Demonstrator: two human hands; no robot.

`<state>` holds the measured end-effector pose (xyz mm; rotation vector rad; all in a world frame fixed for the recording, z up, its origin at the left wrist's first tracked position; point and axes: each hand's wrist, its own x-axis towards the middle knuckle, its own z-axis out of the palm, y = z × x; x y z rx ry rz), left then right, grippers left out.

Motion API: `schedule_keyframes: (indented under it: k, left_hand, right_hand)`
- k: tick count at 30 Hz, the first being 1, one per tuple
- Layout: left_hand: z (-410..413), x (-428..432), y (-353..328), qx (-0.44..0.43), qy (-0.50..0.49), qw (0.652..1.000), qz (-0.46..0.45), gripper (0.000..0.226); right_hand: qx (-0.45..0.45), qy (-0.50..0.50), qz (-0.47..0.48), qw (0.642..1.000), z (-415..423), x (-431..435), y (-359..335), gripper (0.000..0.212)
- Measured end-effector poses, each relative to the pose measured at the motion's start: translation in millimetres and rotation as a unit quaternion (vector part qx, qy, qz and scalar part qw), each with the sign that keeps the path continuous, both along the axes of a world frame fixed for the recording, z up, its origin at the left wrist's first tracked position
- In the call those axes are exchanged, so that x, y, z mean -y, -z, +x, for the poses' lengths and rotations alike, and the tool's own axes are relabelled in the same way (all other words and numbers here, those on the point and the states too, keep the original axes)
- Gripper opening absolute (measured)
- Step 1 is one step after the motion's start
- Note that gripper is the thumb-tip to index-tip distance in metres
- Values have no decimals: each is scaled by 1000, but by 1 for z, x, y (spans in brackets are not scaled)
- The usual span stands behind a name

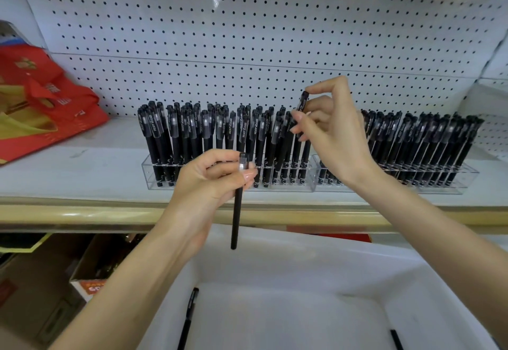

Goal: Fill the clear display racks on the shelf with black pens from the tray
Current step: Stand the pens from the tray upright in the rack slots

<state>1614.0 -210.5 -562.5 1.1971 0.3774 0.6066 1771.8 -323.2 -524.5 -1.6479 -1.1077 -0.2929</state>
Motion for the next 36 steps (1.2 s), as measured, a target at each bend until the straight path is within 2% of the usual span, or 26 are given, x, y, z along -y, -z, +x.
schedule_keyframes:
  k: [4,16,20,27,31,34,36]
  left_hand:
    - [-2,-2,-1,2,-5,1000,-9,37]
    - [-2,-4,0,24,1,999,-25,38]
    - [-3,-5,3,34,9,999,-26,36]
    - [-1,-5,4,39,10,998,-42,32]
    - [1,-3,6,40,10,998,-45,19]
    - [4,-1,7,48,4,998,-48,15]
    - [6,1,7,51,7,998,-47,16]
  right_hand:
    - [3,1,18,1000,1,-2,-2,27]
    - [-22,1,-49,999,9,-9,2,23]
    - [16,42,-74,996,14,-9,9,15]
    - [96,79,-129,984,26,-7,15,20]
    - [45,76,-106,990,20,-1,10,24]
    - [-84,31,-42,995,4,10,3,23]
    - [-152,-19,-71,986,-11,19,6,16]
